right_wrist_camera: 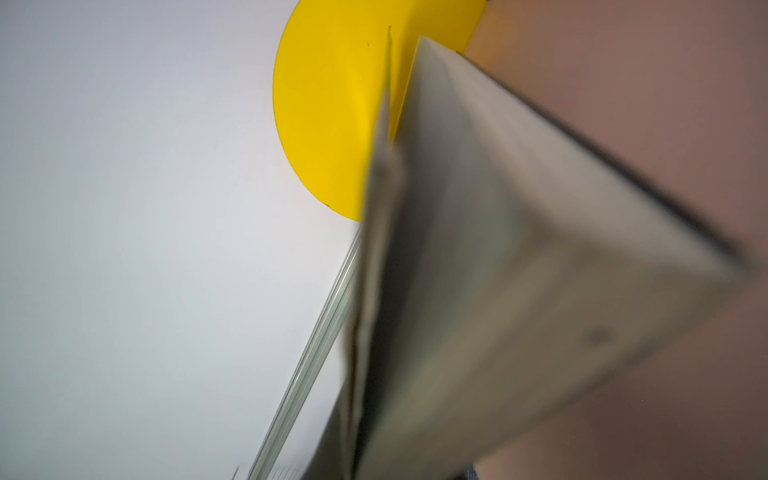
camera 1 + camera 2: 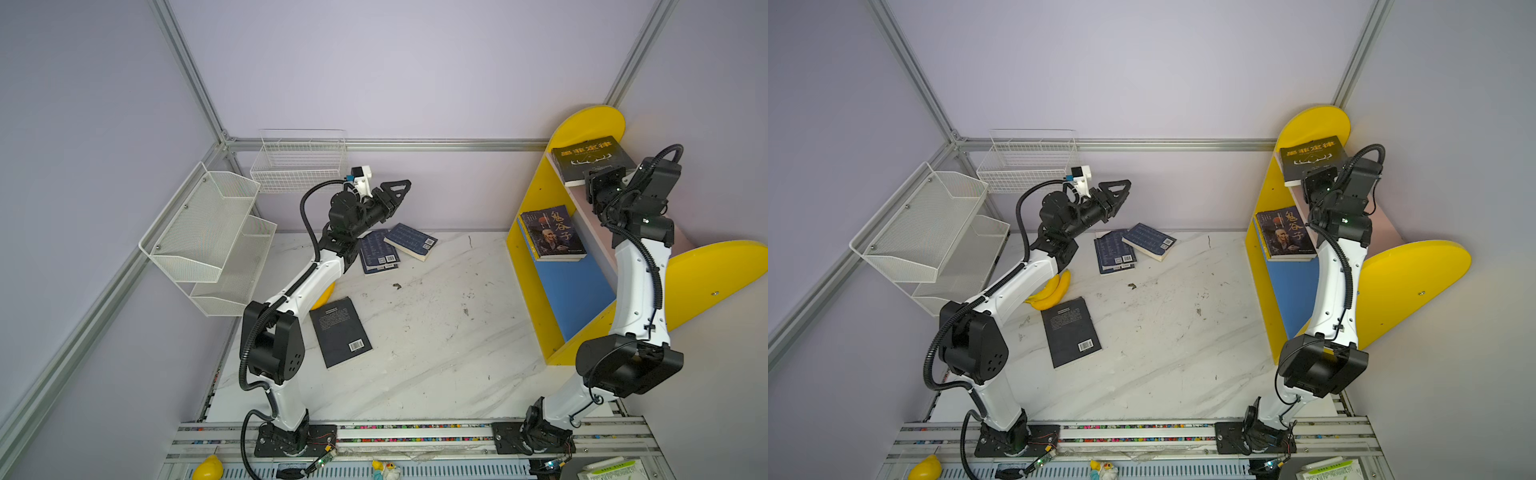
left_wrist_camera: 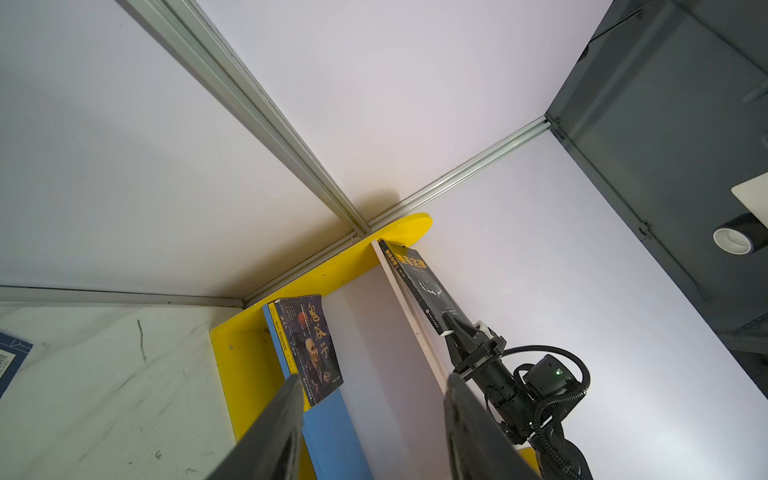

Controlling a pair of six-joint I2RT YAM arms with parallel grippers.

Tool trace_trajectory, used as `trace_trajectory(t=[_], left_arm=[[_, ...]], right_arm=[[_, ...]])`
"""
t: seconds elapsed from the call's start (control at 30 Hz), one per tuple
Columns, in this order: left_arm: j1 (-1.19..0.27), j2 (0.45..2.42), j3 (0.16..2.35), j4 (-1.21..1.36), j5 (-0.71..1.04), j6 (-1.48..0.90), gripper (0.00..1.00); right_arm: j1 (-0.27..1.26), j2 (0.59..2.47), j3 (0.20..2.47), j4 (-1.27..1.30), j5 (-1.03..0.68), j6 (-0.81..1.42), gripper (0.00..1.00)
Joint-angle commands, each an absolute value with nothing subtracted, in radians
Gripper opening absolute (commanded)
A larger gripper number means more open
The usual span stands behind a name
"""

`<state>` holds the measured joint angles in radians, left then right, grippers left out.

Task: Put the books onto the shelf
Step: 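Lower the black book flat onto the pink top shelf with the right gripper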

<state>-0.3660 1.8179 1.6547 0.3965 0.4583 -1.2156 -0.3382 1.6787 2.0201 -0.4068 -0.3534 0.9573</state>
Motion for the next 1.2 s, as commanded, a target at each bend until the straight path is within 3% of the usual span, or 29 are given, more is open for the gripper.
trace_trajectory(t=[0.0, 0.17, 0.27, 0.3, 0.6, 0.87, 1.17], left_arm=[[-0.357, 1.810, 1.620, 0.454, 0.470, -1.225, 0.54], [-0.356, 1.810, 1.610, 0.461, 0.466, -1.230, 0.55], [-0.356, 1.807, 1.600, 0.468, 0.463, -1.235, 0.56], [-0.356, 1.807, 1.599, 0.469, 0.463, -1.236, 0.56], [-0.356, 1.816, 1.594, 0.486, 0.463, -1.254, 0.58], [-0.356, 1.819, 1.583, 0.501, 0.463, -1.268, 0.59], [-0.356, 1.825, 1.580, 0.511, 0.469, -1.279, 0.59]], right_arm=[[-0.351, 1.691, 2.072, -0.337, -0.342, 0.960, 0.16], [-0.357, 1.717, 2.079, -0.339, -0.364, 0.950, 0.27], [-0.367, 1.732, 2.098, -0.361, -0.377, 0.934, 0.49], [-0.370, 1.728, 2.099, -0.369, -0.361, 0.930, 0.52], [-0.371, 1.668, 2.084, -0.436, -0.149, 0.909, 0.62], [-0.371, 1.632, 2.012, -0.430, -0.126, 0.926, 0.58], [-0.372, 1.605, 1.921, -0.343, -0.209, 0.976, 0.22]])
